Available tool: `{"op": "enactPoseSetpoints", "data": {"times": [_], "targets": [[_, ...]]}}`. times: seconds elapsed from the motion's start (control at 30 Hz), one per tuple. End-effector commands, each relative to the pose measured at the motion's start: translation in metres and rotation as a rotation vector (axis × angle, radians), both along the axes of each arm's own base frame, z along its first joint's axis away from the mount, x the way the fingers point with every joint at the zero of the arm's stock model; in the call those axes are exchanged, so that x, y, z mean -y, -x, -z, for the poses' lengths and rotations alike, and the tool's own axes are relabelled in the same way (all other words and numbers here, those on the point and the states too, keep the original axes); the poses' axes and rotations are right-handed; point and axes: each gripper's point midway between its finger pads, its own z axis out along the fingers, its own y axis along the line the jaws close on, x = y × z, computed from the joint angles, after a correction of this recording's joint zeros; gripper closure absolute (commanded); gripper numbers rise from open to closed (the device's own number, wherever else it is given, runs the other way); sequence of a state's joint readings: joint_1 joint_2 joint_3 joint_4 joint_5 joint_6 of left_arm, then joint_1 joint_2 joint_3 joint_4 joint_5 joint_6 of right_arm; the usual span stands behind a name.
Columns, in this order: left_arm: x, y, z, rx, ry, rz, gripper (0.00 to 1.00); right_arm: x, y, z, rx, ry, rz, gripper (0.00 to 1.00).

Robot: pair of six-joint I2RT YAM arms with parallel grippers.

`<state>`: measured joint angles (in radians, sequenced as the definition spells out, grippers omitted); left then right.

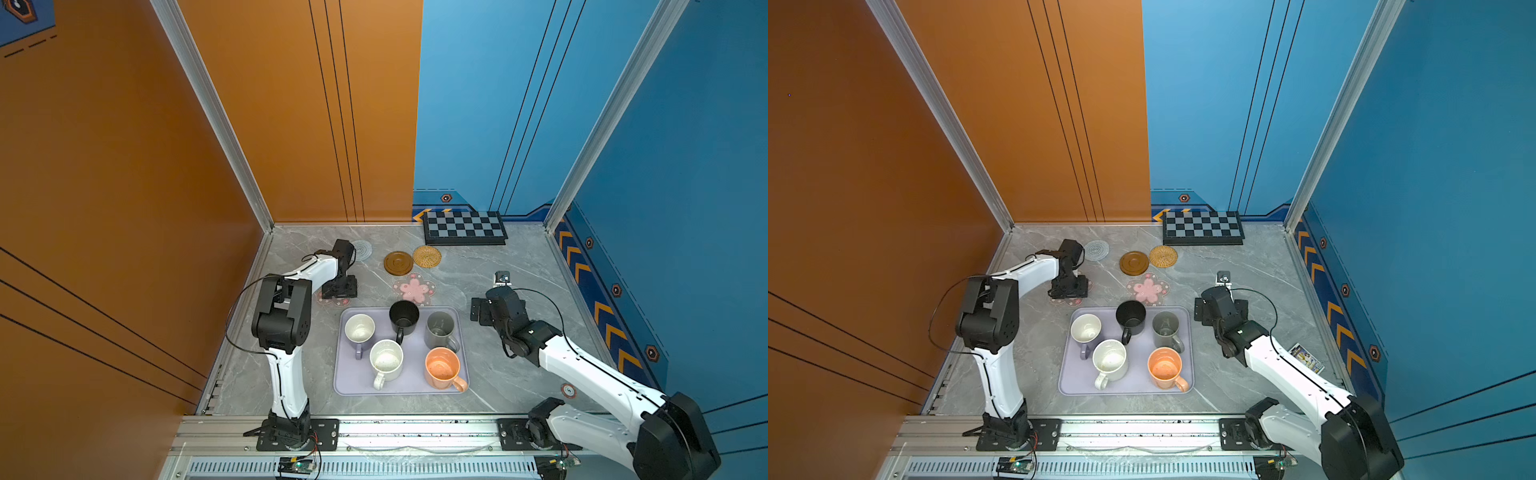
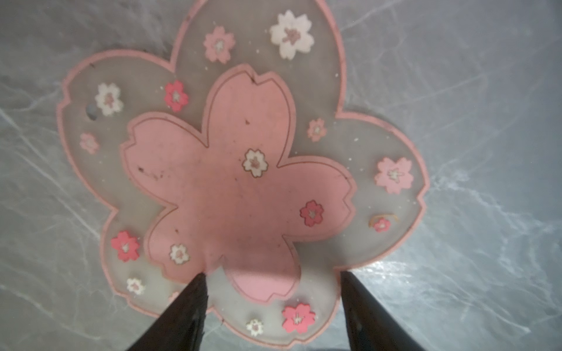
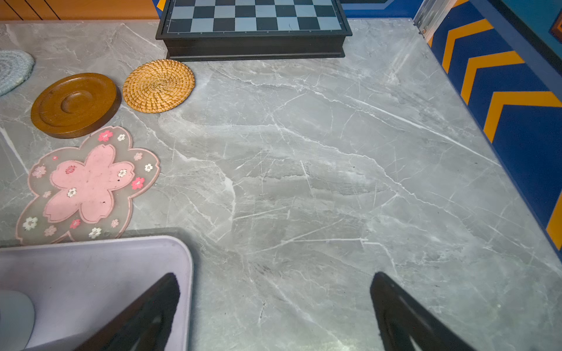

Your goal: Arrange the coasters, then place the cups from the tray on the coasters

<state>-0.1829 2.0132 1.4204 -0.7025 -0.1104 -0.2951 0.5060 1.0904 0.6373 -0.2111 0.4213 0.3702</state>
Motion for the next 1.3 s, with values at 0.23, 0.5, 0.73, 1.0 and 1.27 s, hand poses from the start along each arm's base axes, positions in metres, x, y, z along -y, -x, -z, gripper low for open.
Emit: {"op": "enactPoseSetpoints", "data": {"times": [0.23, 0.5, 0.73, 1.0, 1.27], "targets": [[-0.029, 0.003, 0.009, -0.057, 0.031, -0.117, 0.30, 0.009, 0.012, 0.008, -0.024, 0.007, 0.034, 0.00], [-0.045, -0.001, 0.004, -0.044, 0.038, -0.152, 0.30, 0.008, 0.013, 0.008, -0.026, -0.006, 0.040, 0.00], [-0.057, 0.000, 0.005, -0.046, 0.034, -0.174, 0.30, 0.008, 0.014, 0.007, -0.024, -0.008, 0.041, 0.00], [-0.072, 0.002, 0.000, -0.037, 0.005, -0.187, 0.30, 0.011, 0.016, 0.002, -0.016, -0.009, 0.045, 0.00], [-0.079, 0.001, -0.011, -0.012, -0.022, -0.175, 0.29, 0.009, 0.016, 0.002, -0.017, -0.020, 0.044, 0.00]]}}
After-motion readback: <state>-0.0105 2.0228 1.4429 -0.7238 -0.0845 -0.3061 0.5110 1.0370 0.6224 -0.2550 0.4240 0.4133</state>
